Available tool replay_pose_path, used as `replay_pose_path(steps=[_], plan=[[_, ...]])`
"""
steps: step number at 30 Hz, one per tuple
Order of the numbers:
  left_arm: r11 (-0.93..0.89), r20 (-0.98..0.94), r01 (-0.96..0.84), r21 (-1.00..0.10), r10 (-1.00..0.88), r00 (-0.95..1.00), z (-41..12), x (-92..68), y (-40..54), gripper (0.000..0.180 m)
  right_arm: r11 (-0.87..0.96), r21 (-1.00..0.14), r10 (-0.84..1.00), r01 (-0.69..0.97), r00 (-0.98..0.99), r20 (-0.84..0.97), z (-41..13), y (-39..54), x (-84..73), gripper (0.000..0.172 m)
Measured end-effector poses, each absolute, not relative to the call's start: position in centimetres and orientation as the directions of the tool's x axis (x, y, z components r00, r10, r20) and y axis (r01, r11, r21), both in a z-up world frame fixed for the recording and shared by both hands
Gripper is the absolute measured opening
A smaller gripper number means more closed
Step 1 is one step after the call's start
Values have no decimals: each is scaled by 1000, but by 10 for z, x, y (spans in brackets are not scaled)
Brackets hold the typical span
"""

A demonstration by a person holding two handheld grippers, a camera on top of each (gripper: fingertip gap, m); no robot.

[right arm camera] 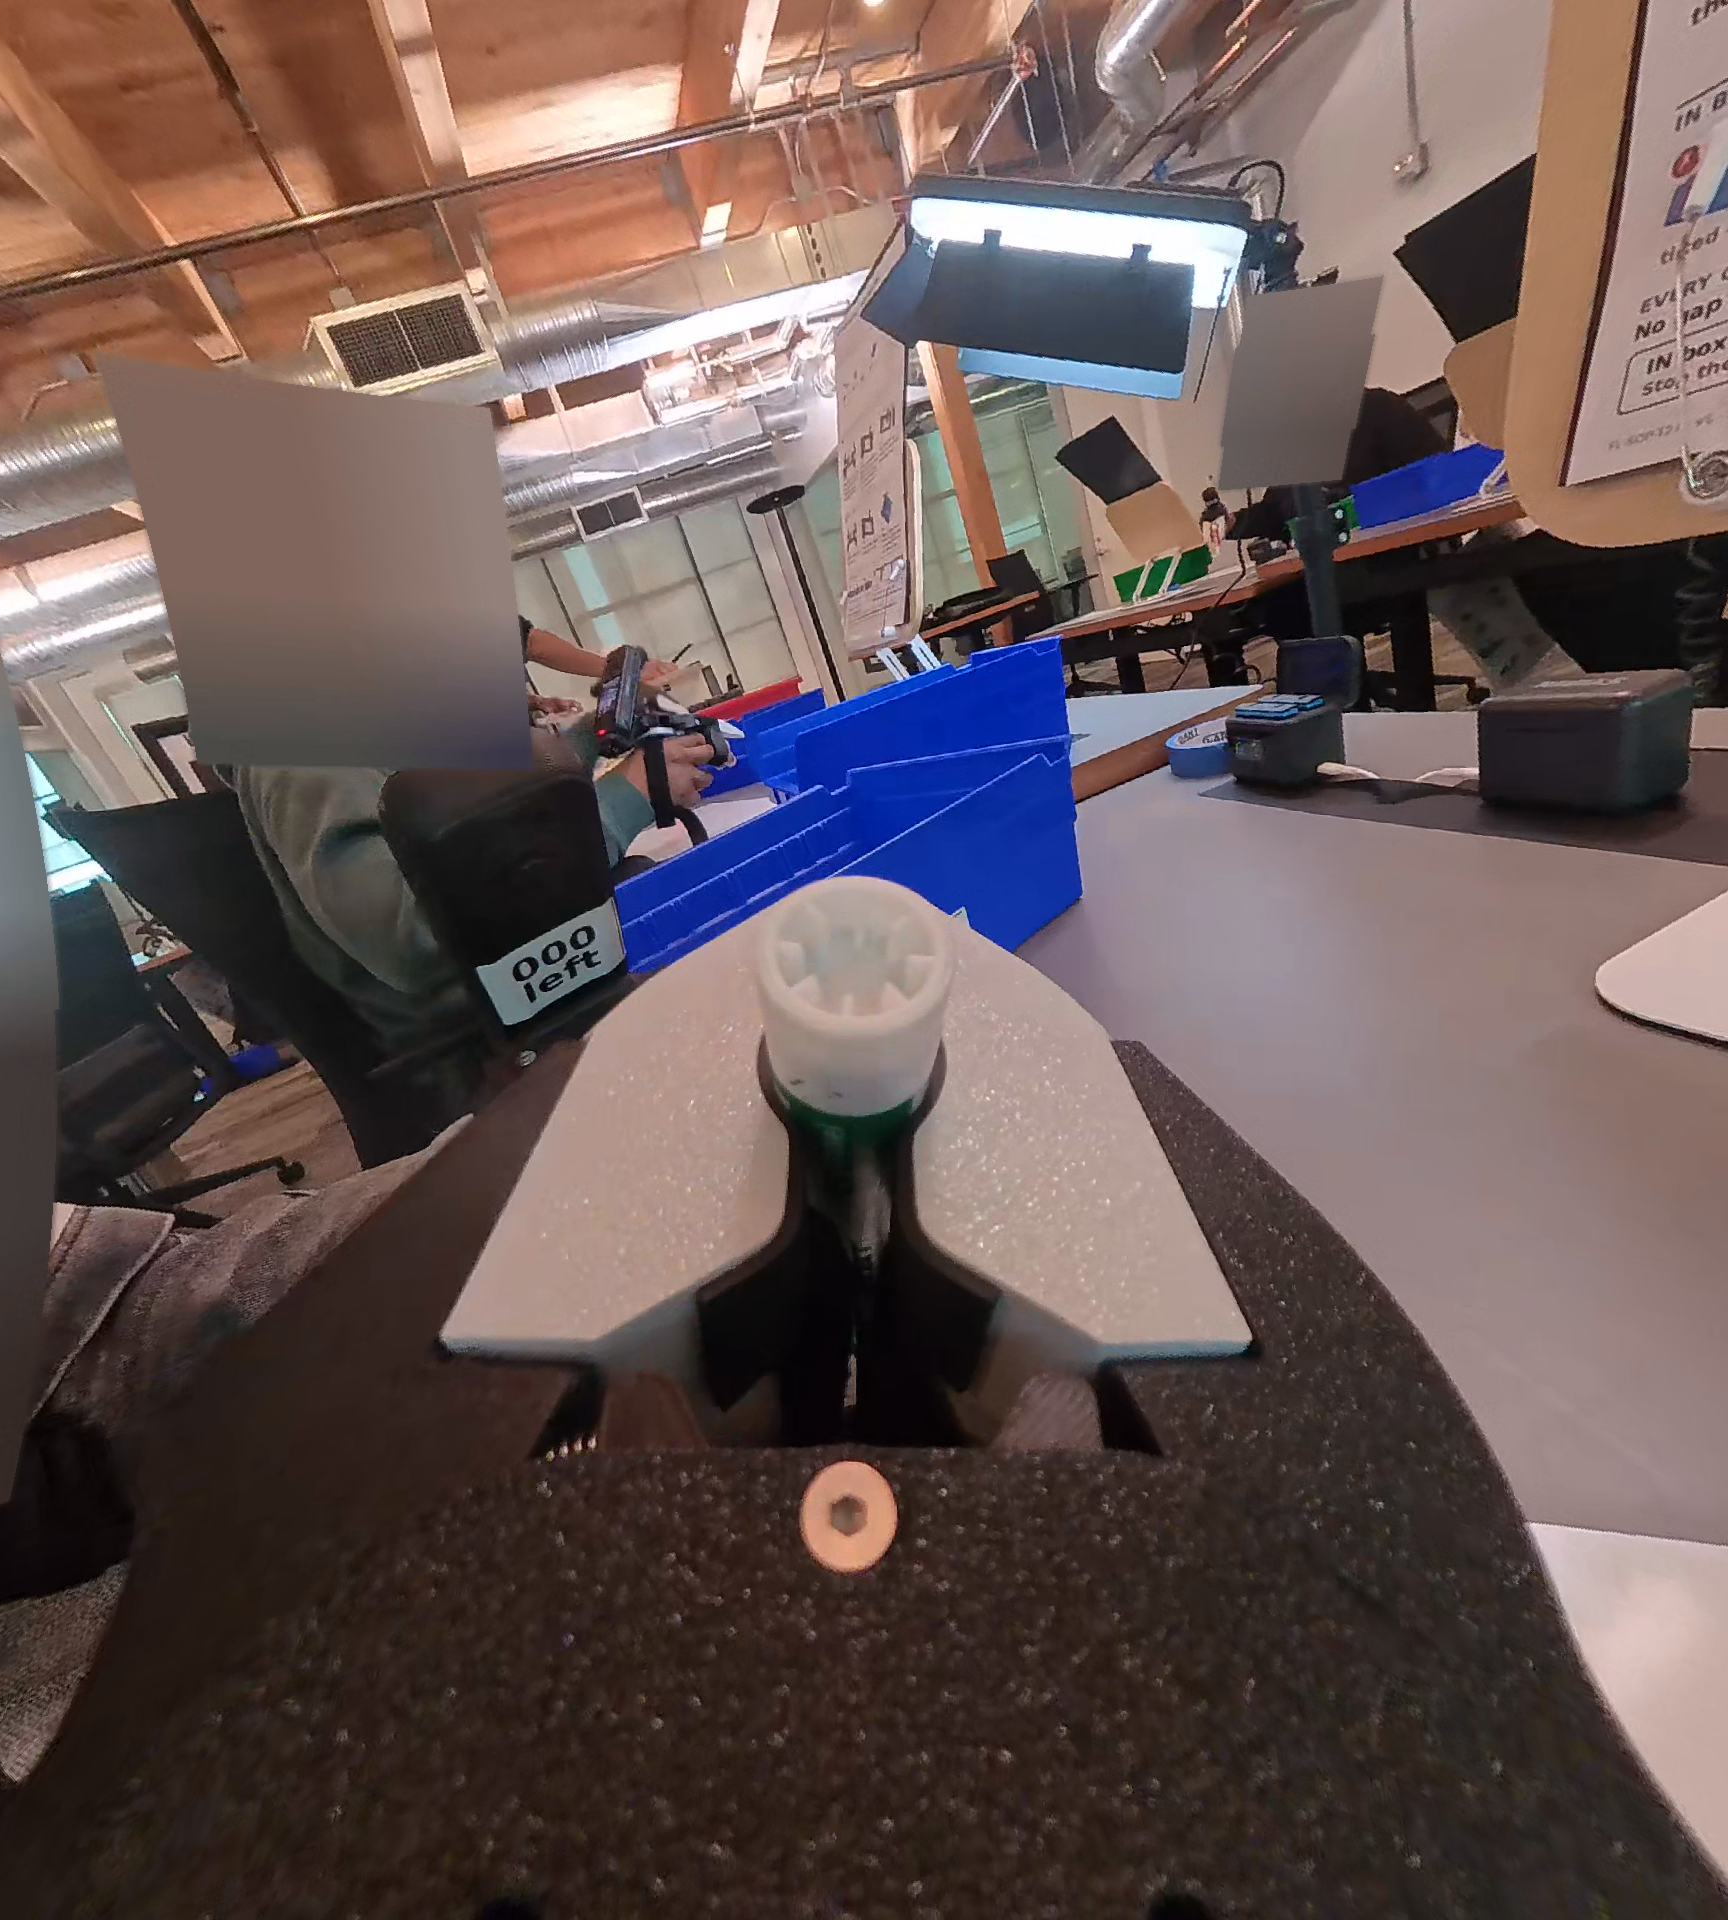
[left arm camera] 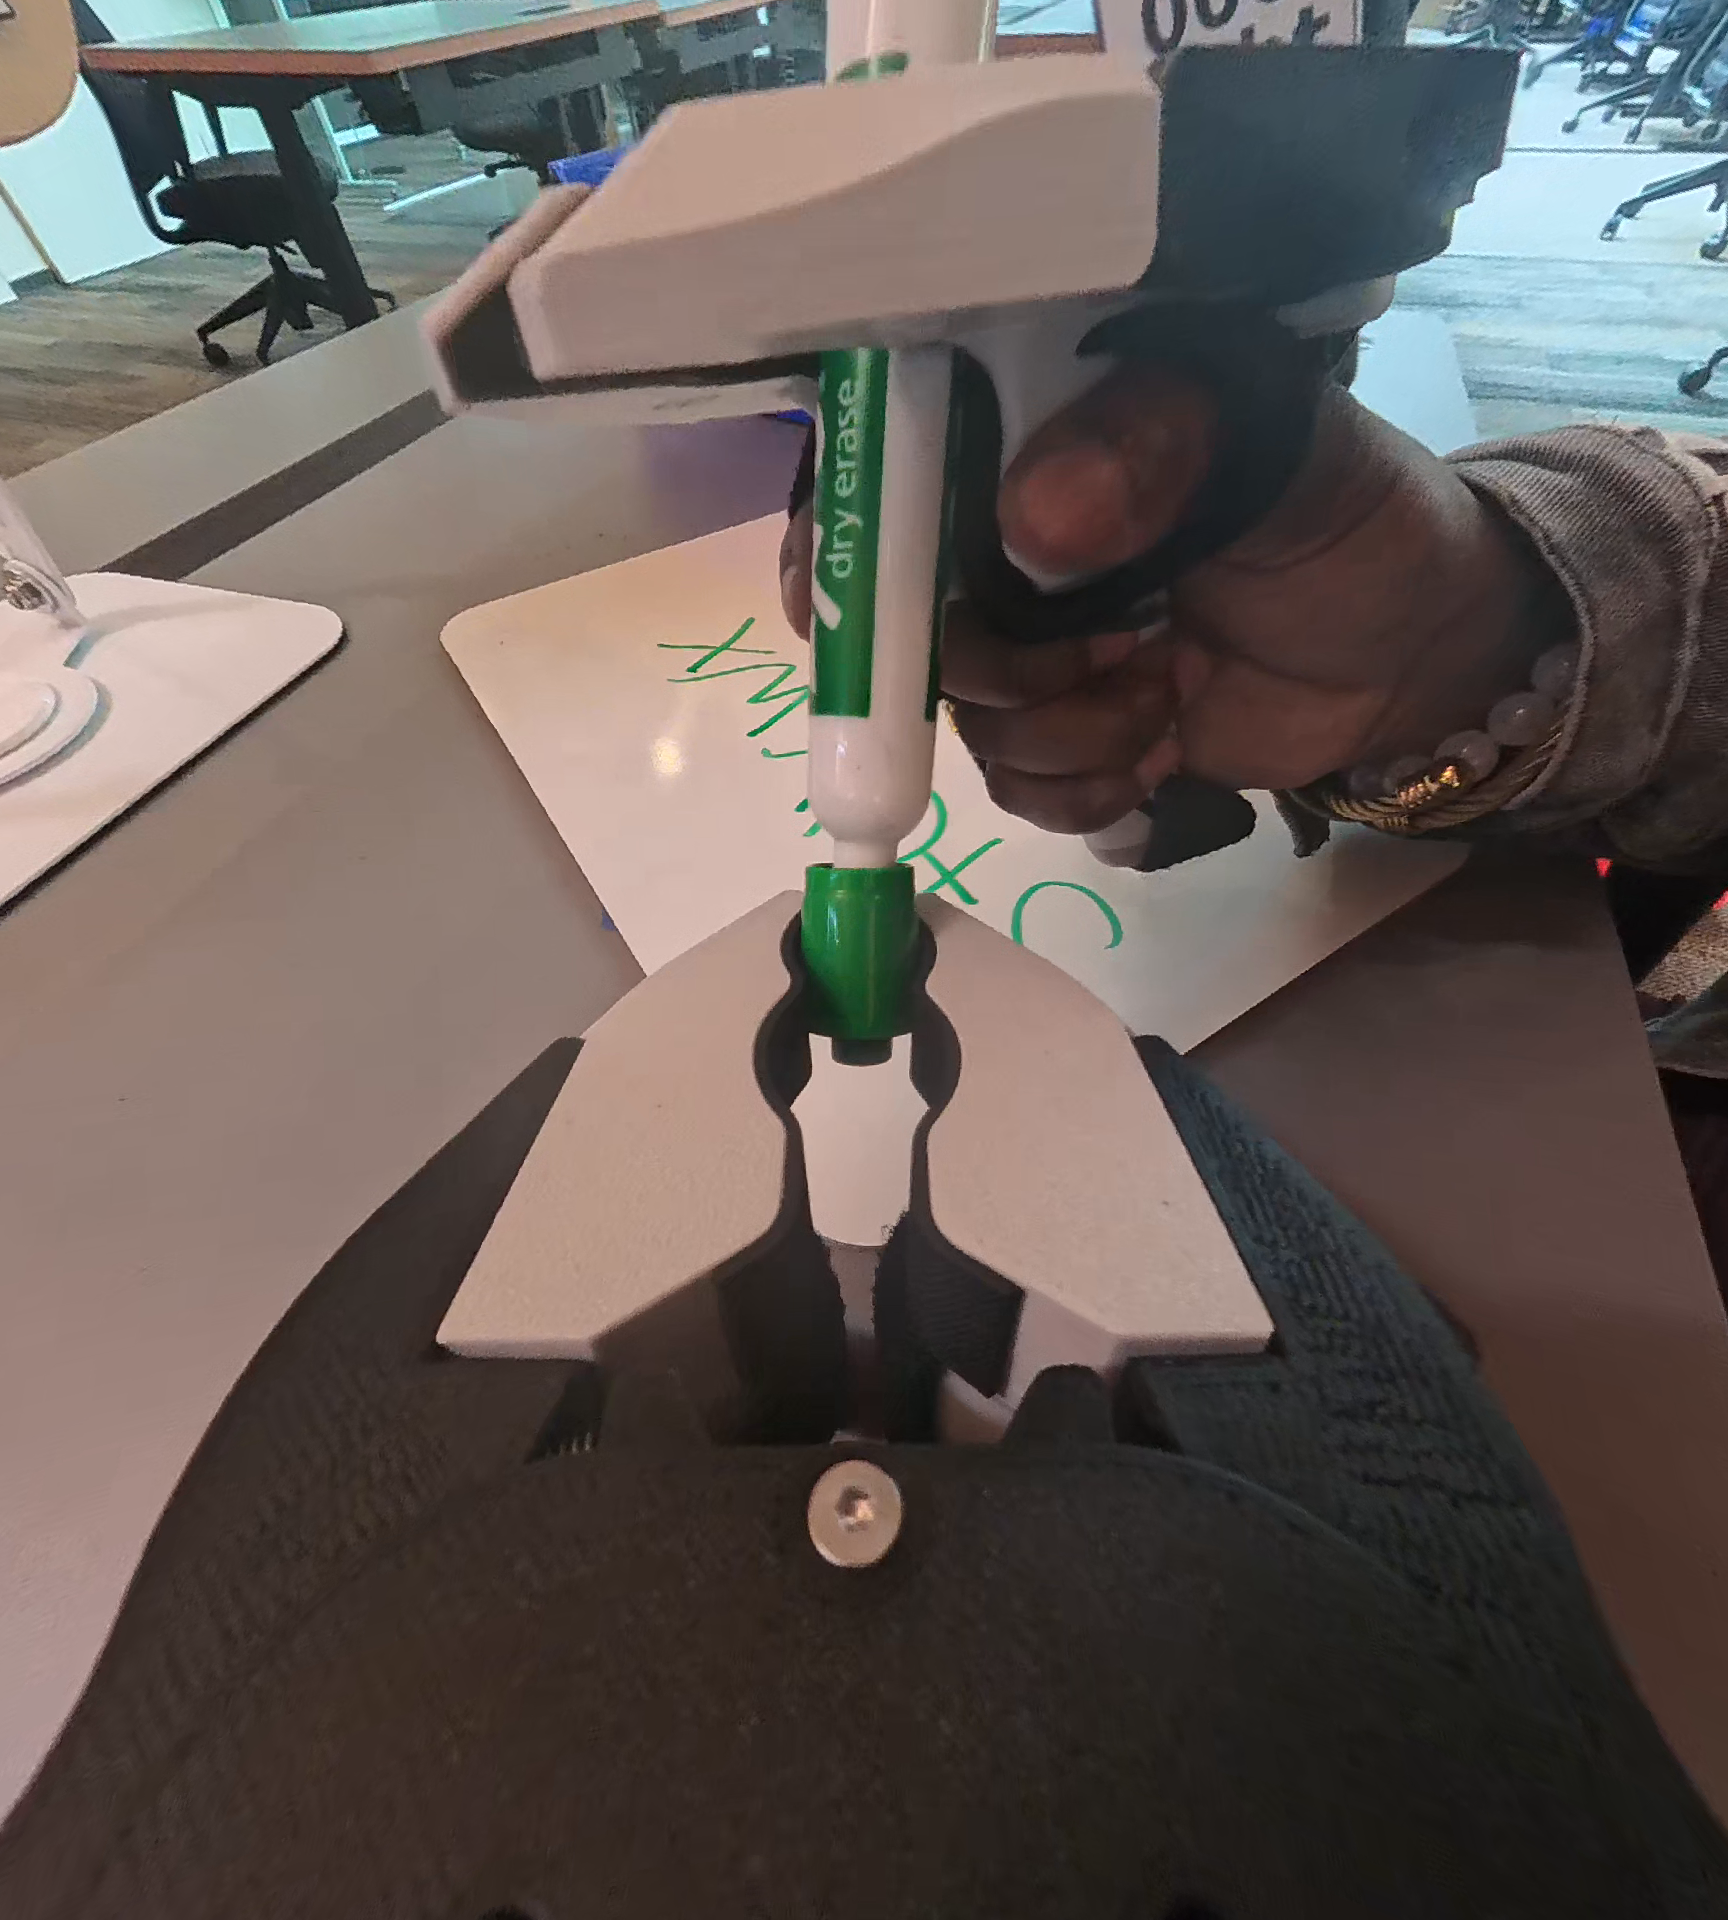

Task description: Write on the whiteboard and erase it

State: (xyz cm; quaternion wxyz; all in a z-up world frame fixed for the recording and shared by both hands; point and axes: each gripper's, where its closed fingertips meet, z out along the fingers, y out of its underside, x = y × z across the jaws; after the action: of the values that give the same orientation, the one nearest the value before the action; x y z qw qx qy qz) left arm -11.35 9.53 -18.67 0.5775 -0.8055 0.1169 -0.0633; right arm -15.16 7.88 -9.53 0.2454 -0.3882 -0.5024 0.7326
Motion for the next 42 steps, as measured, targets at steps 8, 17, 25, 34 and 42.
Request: replay_pose_path(steps=[8, 17, 25, 34, 42], plan=[[-298, -202, -228, -927, -113, 973, -187, -132, 98, 12, -320, -947, 802, -14, -537, -262, -98, 79, -157, 13], [-280, -306, -321, -905, -98, 947, -184, -132, 94, 11, -271, -963, 759, 15, -612, -223, -99, 67, -157, 13], [-283, -340, -334, -899, -32, 940, -181, -139, 94, 11, -264, -964, 774, -18, -601, -201, -98, 64, -157, 13], [-241, -408, -382, -892, 66, 911, -165, -146, 93, 12, -193, -981, 822, 13, -544, -169, -120, 42, -176, 13], [-227, -487, -460, -858, 79, 870, -161, -150, 93, 37, -280, -960, 786, -9, -577, -224, -92, 55, -175, 12]])
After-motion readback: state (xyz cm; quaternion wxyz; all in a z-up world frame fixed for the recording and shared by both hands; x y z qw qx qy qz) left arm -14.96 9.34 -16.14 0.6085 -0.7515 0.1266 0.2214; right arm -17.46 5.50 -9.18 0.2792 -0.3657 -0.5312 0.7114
